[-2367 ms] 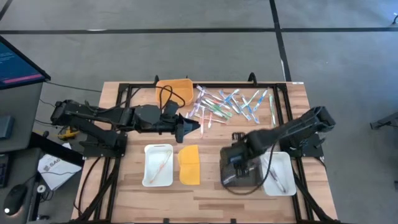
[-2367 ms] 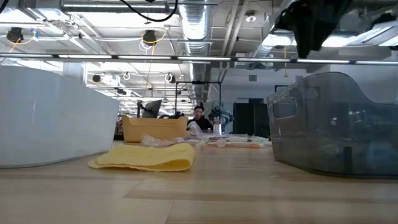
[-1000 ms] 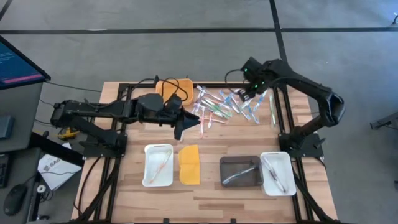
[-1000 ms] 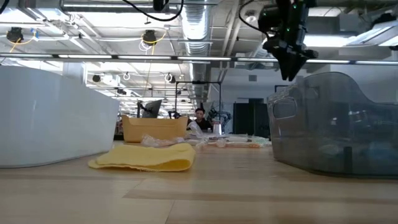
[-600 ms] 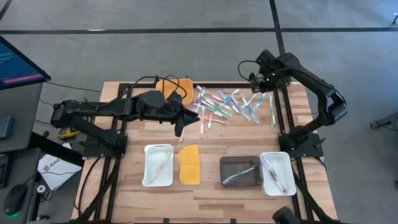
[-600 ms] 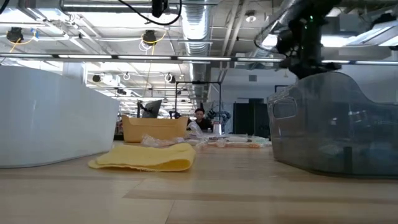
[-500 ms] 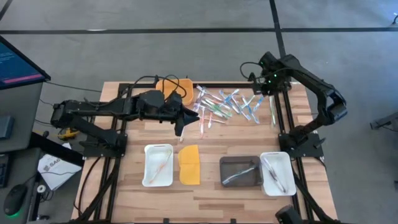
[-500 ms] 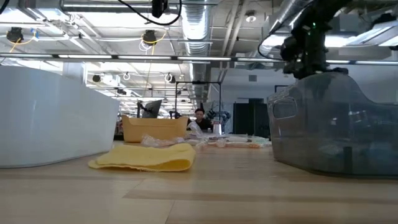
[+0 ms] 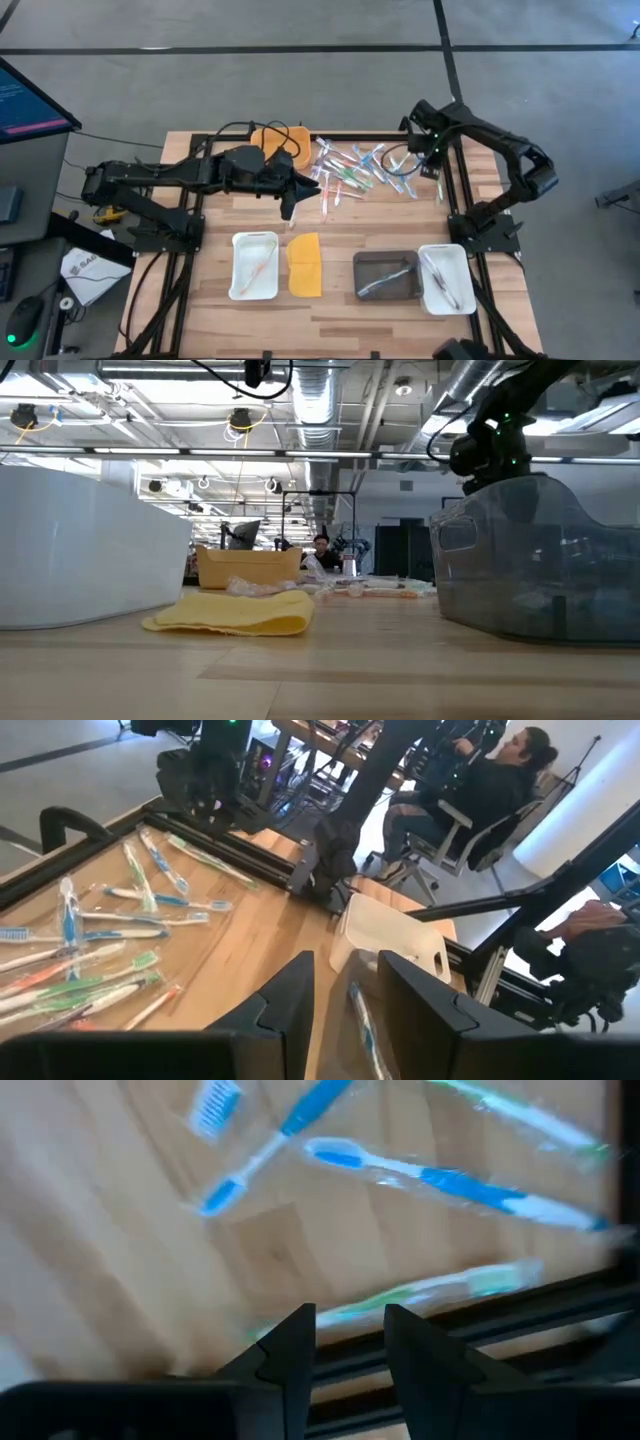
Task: Pick & Place Toothbrushes
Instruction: Put the blue toothbrush into the black bin
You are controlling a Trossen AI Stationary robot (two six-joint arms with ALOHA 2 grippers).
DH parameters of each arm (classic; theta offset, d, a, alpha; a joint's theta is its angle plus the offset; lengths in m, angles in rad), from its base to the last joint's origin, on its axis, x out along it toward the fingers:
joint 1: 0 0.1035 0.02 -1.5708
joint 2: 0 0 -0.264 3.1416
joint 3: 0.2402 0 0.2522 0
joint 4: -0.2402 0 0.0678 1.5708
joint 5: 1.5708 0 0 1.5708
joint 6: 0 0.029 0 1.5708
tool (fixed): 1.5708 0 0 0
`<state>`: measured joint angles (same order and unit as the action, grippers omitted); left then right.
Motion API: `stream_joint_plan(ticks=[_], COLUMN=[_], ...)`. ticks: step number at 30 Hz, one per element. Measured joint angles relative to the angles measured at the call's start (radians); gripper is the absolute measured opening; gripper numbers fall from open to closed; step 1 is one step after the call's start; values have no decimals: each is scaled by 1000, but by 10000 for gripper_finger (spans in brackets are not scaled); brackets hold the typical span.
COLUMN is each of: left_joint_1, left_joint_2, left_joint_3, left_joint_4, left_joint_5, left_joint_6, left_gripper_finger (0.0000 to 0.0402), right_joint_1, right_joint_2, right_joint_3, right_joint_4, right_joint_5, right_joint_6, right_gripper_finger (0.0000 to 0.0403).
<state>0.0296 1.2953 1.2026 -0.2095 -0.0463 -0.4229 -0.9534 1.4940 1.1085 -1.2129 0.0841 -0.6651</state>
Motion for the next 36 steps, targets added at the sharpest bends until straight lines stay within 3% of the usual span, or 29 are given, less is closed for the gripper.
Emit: stream_joint_plan(ticks=[3,11,23,36], left_joint_1=[0,0,0,6], left_joint_2=[0,0,0,0], left_joint_3=[0,0,0,0], left_joint_4=[-20,-61,-62,-61], left_joint_5=[3,12,0,-11], left_joint_6=[0,-3,-4,-1], left_gripper_finger=[108,108,108,108], right_joint_1=[15,10,-26,-15], right_joint_2=[0,0,0,0], right_joint_3=[-35,-132,-264,-268], right_joint_4=[95,287,428,474], right_joint_5=[71,128,176,205], right_joint_6=[-39,-95,-96,26], right_gripper_finger=[117,117,117,117])
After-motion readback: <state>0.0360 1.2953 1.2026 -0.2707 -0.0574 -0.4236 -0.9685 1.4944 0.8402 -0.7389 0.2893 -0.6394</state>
